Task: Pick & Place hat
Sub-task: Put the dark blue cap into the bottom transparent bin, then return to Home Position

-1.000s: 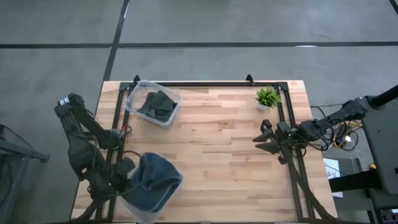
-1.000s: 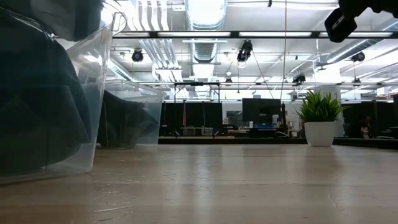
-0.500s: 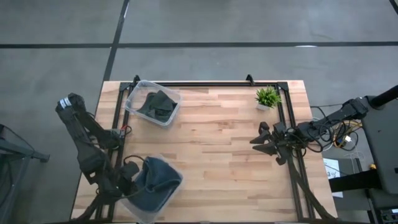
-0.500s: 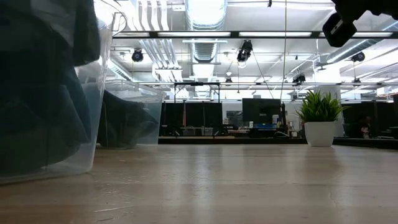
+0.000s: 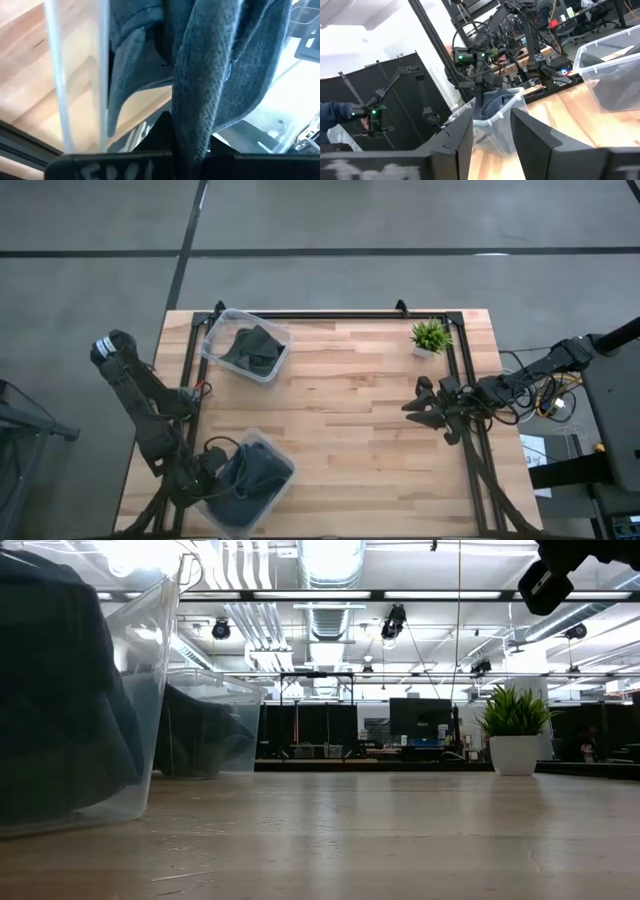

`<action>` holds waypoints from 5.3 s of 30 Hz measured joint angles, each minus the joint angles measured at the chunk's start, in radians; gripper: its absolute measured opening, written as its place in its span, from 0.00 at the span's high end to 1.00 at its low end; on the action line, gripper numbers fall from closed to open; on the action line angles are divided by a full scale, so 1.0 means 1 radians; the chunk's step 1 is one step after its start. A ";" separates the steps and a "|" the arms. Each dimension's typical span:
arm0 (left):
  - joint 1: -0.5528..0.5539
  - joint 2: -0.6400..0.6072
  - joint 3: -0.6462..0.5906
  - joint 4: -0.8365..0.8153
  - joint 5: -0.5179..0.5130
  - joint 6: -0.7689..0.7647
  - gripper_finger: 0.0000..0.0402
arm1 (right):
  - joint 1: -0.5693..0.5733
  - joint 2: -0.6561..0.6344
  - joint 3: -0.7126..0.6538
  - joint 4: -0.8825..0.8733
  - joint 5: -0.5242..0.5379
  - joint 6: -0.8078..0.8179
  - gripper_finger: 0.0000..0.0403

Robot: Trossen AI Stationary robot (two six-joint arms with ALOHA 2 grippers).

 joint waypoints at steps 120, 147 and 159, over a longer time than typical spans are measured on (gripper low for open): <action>0.189 -0.022 0.526 -0.290 -0.645 1.066 0.55 | 0.000 -0.002 0.000 -0.022 -0.003 0.068 0.70; 0.191 -0.926 -0.255 0.227 -0.753 1.557 0.55 | 0.000 -0.265 0.000 -0.086 -0.320 -0.082 0.70; 0.199 -1.057 -0.592 0.572 -0.744 1.656 0.55 | 0.000 -0.264 0.000 -0.087 -0.330 -0.058 0.68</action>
